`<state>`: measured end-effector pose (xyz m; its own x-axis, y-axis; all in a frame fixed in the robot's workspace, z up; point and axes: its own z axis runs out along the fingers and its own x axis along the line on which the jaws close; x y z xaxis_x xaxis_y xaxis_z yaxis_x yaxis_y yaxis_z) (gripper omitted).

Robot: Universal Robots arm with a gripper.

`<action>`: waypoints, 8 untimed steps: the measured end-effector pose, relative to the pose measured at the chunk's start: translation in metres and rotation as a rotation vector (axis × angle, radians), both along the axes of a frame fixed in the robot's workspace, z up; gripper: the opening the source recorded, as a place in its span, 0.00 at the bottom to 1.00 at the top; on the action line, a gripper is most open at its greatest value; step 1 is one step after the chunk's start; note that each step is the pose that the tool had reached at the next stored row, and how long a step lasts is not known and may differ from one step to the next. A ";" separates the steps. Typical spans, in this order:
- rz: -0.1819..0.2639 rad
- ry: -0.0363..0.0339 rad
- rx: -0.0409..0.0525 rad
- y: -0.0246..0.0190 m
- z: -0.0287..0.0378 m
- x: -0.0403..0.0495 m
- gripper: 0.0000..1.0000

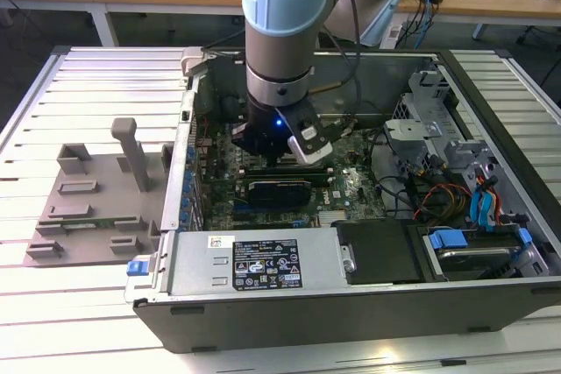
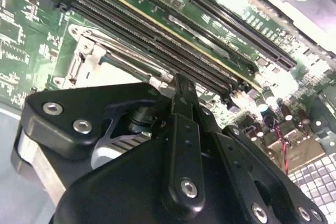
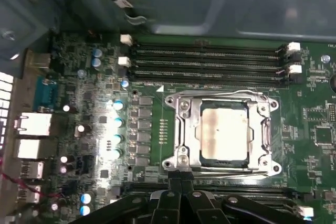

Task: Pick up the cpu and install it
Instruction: 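Install the second cpu locking lever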

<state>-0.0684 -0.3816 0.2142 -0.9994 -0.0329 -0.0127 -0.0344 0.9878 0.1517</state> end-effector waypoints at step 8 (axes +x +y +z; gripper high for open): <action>0.000 0.0148 -0.1112 0.0380 0.0000 0.0213 0.11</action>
<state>-0.0471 -0.3437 0.2142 -0.9994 -0.0333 0.0058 -0.0330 0.9986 0.0417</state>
